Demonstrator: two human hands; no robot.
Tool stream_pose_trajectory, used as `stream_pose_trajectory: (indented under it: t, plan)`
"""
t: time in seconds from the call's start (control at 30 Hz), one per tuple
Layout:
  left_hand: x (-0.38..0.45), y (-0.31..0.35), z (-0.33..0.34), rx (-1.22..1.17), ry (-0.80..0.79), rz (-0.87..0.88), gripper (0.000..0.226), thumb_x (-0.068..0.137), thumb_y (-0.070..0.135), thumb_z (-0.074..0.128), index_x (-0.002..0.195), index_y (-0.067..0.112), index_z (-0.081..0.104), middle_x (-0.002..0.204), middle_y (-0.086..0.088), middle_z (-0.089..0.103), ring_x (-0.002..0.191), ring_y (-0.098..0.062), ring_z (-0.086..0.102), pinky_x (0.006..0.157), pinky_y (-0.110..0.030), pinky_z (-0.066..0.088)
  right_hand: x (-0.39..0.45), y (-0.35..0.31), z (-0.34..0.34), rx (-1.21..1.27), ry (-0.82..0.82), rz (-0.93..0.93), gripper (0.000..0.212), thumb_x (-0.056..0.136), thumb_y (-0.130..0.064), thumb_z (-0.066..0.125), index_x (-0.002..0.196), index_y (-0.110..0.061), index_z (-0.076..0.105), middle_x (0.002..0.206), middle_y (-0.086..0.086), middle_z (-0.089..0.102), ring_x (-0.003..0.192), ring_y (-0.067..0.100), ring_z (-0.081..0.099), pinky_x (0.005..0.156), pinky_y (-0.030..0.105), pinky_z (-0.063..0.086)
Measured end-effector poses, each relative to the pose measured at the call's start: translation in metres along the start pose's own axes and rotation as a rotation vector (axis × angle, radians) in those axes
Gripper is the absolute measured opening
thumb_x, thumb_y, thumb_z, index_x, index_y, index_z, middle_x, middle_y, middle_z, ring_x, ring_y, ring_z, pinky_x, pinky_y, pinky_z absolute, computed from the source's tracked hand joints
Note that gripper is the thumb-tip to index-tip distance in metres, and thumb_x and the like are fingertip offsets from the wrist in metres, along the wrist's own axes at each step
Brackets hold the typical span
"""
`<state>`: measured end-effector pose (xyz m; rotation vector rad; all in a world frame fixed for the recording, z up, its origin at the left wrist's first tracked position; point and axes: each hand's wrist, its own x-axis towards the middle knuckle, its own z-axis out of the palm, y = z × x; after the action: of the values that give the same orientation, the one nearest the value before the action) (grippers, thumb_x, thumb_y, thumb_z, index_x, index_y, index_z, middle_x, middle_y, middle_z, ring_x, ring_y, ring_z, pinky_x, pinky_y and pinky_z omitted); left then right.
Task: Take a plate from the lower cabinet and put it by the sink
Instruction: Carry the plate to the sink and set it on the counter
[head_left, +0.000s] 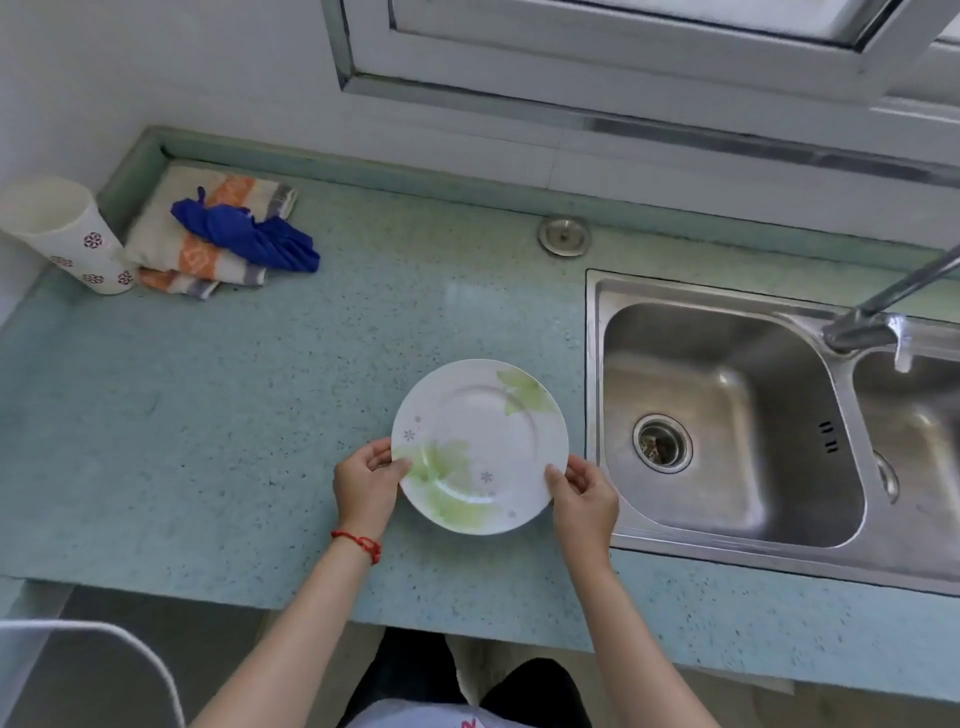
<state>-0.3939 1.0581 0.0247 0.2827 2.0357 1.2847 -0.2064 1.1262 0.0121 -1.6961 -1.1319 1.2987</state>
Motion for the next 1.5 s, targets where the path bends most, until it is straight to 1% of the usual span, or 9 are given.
stream_pose_trajectory:
  t: [0.4, 0.53, 0.7, 0.87, 1.0, 1.1, 1.2, 1.33, 1.5]
  plan:
    - [0.023, 0.008, 0.002, 0.126, -0.028, -0.028, 0.032, 0.072, -0.005, 0.066, 0.104, -0.002, 0.063, 0.101, -0.021, 0.069, 0.082, -0.023, 0.062, 0.079, -0.032, 0.051, 0.008, -0.009, 0.018, -0.081, 0.024, 0.010, 0.012, 0.081, -0.003, 0.062, 0.086, -0.014, 0.058, 0.072, -0.013, 0.056, 0.068, 0.000, 0.052, 0.054, 0.000, 0.041]
    - [0.029, 0.012, 0.001, 0.188, -0.025, -0.005, 0.031, 0.070, -0.002, 0.069, 0.101, 0.000, 0.066, 0.096, -0.019, 0.071, 0.080, -0.023, 0.063, 0.084, -0.040, 0.054, 0.010, -0.010, 0.020, -0.167, 0.036, -0.003, 0.012, 0.082, -0.007, 0.063, 0.085, -0.017, 0.057, 0.070, -0.014, 0.055, 0.067, -0.001, 0.051, 0.059, 0.009, 0.038]
    - [0.037, 0.018, 0.001, 0.256, -0.020, 0.044, 0.031, 0.069, 0.002, 0.072, 0.099, 0.002, 0.068, 0.091, -0.017, 0.072, 0.076, -0.021, 0.061, 0.079, -0.029, 0.049, 0.019, -0.013, 0.026, -0.296, 0.036, -0.012, 0.012, 0.080, -0.012, 0.064, 0.092, -0.008, 0.066, 0.068, -0.010, 0.057, 0.072, 0.015, 0.054, 0.070, 0.027, 0.042]
    - [0.051, 0.026, 0.003, 0.276, -0.019, 0.065, 0.032, 0.067, 0.003, 0.074, 0.099, 0.002, 0.069, 0.090, -0.018, 0.072, 0.075, -0.021, 0.060, 0.078, -0.027, 0.047, 0.034, -0.023, 0.033, -0.362, 0.024, -0.043, 0.015, 0.079, -0.013, 0.064, 0.091, -0.005, 0.067, 0.073, 0.001, 0.060, 0.073, 0.017, 0.054, 0.069, 0.025, 0.038]
    - [0.063, 0.036, 0.008, 0.267, -0.008, 0.064, 0.033, 0.068, 0.001, 0.073, 0.100, 0.000, 0.068, 0.094, -0.019, 0.071, 0.076, -0.019, 0.059, 0.078, -0.026, 0.046, 0.045, -0.032, 0.041, -0.358, 0.006, -0.052, 0.014, 0.080, -0.013, 0.064, 0.091, -0.005, 0.067, 0.071, -0.002, 0.058, 0.069, 0.014, 0.053, 0.059, 0.019, 0.039]
    - [0.070, 0.041, 0.011, 0.264, 0.005, 0.072, 0.032, 0.069, 0.000, 0.071, 0.101, -0.001, 0.067, 0.095, -0.019, 0.071, 0.076, -0.017, 0.058, 0.077, -0.023, 0.043, 0.053, -0.037, 0.047, -0.352, 0.004, -0.048, 0.016, 0.080, -0.013, 0.064, 0.093, -0.005, 0.067, 0.072, -0.003, 0.058, 0.069, 0.011, 0.053, 0.062, 0.021, 0.043]
    - [0.075, 0.043, 0.014, 0.265, 0.010, 0.075, 0.031, 0.069, 0.000, 0.071, 0.100, -0.001, 0.068, 0.094, -0.021, 0.071, 0.075, -0.018, 0.058, 0.076, -0.024, 0.043, 0.060, -0.040, 0.052, -0.350, 0.004, -0.044, 0.015, 0.080, -0.013, 0.063, 0.092, -0.005, 0.067, 0.071, -0.004, 0.058, 0.066, 0.007, 0.052, 0.057, 0.015, 0.038]
    - [0.080, 0.045, 0.018, 0.240, 0.022, 0.068, 0.031, 0.070, -0.001, 0.071, 0.101, -0.001, 0.067, 0.095, -0.019, 0.071, 0.076, -0.018, 0.059, 0.076, -0.023, 0.043, 0.065, -0.044, 0.056, -0.341, 0.002, -0.037, 0.014, 0.081, -0.014, 0.063, 0.091, -0.005, 0.066, 0.075, 0.001, 0.060, 0.072, 0.016, 0.053, 0.059, 0.021, 0.038]
    - [0.084, 0.047, 0.020, 0.247, 0.019, 0.071, 0.031, 0.071, 0.000, 0.070, 0.101, 0.000, 0.067, 0.096, -0.019, 0.072, 0.076, -0.019, 0.059, 0.077, -0.023, 0.044, 0.068, -0.045, 0.058, -0.332, 0.006, -0.033, 0.015, 0.081, -0.013, 0.062, 0.093, -0.004, 0.066, 0.071, -0.005, 0.057, 0.070, 0.012, 0.052, 0.056, 0.011, 0.036]
